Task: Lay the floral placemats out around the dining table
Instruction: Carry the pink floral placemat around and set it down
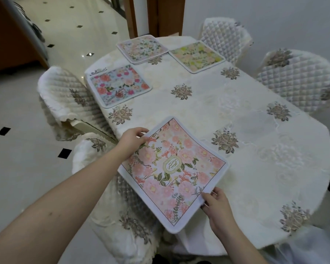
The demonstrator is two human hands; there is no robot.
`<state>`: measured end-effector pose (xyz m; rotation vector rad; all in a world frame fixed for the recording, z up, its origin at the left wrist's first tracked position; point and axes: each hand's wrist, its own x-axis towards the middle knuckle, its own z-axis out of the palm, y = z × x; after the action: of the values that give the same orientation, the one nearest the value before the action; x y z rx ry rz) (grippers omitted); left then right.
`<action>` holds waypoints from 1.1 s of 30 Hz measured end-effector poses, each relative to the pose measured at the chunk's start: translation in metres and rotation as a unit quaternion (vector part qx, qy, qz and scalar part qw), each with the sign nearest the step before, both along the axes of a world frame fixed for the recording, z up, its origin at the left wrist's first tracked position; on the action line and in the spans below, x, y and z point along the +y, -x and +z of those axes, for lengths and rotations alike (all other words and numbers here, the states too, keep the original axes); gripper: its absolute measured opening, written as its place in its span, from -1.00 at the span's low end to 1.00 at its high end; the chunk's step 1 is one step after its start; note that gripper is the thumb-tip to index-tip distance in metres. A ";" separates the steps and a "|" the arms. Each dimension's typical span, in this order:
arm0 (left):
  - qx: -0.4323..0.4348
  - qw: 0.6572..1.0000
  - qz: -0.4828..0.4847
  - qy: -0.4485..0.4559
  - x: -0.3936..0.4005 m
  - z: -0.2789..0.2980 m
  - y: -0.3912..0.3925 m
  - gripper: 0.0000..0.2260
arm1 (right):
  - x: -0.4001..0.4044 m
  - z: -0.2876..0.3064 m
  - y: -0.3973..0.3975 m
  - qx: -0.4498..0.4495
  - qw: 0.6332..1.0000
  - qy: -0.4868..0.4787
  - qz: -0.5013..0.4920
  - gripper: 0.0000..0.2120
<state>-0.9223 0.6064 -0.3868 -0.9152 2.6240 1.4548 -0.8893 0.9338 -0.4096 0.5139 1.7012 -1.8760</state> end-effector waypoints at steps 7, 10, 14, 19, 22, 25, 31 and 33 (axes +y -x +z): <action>-0.034 0.998 -0.015 0.049 -0.022 -0.029 0.045 -0.79 | -0.029 -0.026 0.028 -0.034 0.999 -0.001 0.013 -0.73; -0.031 0.997 -0.015 0.069 -0.027 -0.036 0.064 -0.79 | -0.034 -0.033 0.044 -0.040 0.999 0.003 0.034 -0.73; -0.031 0.997 -0.007 0.070 -0.032 -0.047 0.087 -0.79 | -0.037 -0.043 0.064 -0.046 0.998 -0.003 0.044 -0.80; -0.019 0.997 0.004 0.076 -0.032 -0.058 0.115 -0.79 | -0.041 -0.048 0.085 -0.051 0.998 -0.024 0.040 -0.92; -0.017 0.997 0.015 0.074 -0.036 -0.066 0.126 -0.82 | -0.042 -0.053 0.092 -0.061 0.996 -0.039 0.043 -0.93; -0.012 0.997 0.034 0.064 -0.043 -0.073 0.130 -0.84 | -0.039 -0.059 0.097 -0.059 0.995 -0.058 0.058 -0.91; -0.018 0.995 0.055 0.080 -0.042 -0.087 0.128 -0.85 | -0.033 -0.069 0.103 -0.047 0.992 -0.090 0.077 -0.80; -0.017 0.994 0.053 0.098 -0.040 -0.090 0.126 -0.83 | -0.032 -0.069 0.104 -0.044 0.991 -0.095 0.085 -0.76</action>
<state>-1.0487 0.5664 -0.4772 -1.1006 2.7708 1.2022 -0.9935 0.9015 -0.4788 0.4999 1.8138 -1.5591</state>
